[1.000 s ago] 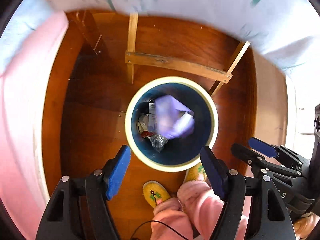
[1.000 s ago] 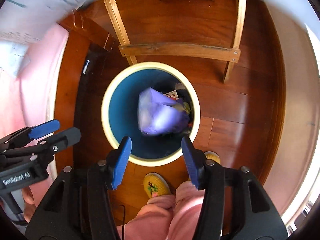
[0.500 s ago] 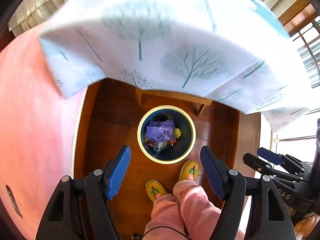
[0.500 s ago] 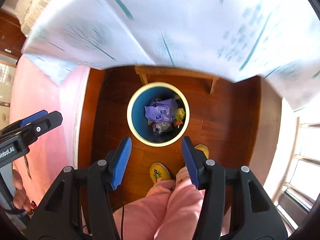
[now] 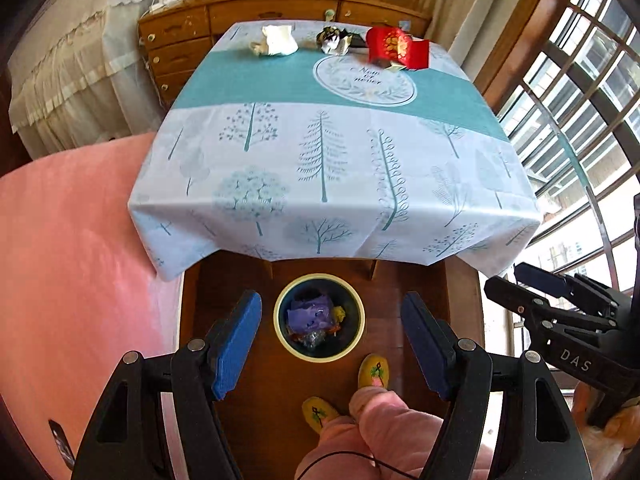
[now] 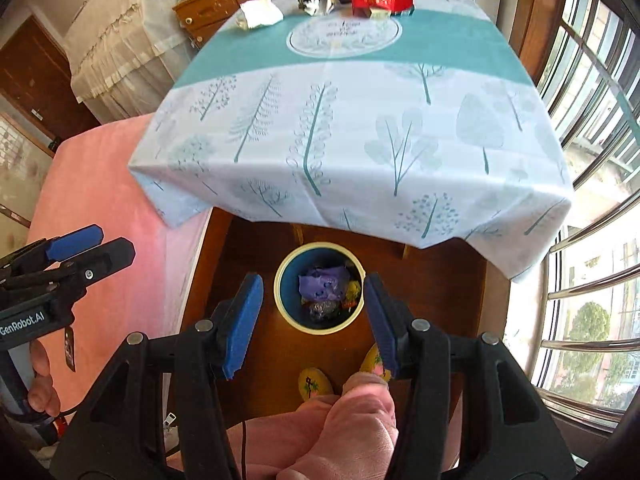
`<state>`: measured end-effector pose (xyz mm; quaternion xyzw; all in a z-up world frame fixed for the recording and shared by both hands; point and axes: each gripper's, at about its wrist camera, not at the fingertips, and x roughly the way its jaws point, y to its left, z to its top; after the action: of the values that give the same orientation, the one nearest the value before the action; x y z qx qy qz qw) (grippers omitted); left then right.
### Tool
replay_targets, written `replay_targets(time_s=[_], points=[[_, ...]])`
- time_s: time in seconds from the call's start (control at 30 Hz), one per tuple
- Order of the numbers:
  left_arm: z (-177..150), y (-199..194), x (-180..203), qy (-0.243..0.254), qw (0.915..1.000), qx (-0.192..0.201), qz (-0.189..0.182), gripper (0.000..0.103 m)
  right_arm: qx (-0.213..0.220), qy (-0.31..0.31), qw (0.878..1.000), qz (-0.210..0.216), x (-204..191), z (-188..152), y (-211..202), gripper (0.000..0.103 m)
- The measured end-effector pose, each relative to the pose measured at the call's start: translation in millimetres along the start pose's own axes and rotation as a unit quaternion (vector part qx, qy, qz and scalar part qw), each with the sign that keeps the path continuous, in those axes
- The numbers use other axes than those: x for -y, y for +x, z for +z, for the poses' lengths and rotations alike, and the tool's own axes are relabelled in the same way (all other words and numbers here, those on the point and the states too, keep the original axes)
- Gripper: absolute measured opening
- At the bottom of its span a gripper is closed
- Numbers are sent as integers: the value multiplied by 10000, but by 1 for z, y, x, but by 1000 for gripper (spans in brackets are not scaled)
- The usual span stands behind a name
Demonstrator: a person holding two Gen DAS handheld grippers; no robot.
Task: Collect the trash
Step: 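Move both open tools back toward the table, then grasp the red envelope with the right tool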
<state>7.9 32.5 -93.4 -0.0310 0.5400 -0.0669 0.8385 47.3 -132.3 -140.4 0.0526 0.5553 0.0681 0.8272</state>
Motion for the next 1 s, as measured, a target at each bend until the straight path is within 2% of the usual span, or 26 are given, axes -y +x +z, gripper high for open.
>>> replay_targets(time_s=[0.33,0.57,0.77,1.0], points=[[46,-72,11,294,9964,796,-11,73,1022,-74,9945,-217,-12,44,-77,49],[98,-89,5,280,9942,1039,31,73,1449,-99,9891,-236,-12,86,-108,49],[150,-70,6,51,9948,1016,-8,73,1656,-175,9853,-390,5,137,-108,49],[237,0,19,-174,9958,846,304,73,1556,-263,9871,-285,57,234,-57,49]])
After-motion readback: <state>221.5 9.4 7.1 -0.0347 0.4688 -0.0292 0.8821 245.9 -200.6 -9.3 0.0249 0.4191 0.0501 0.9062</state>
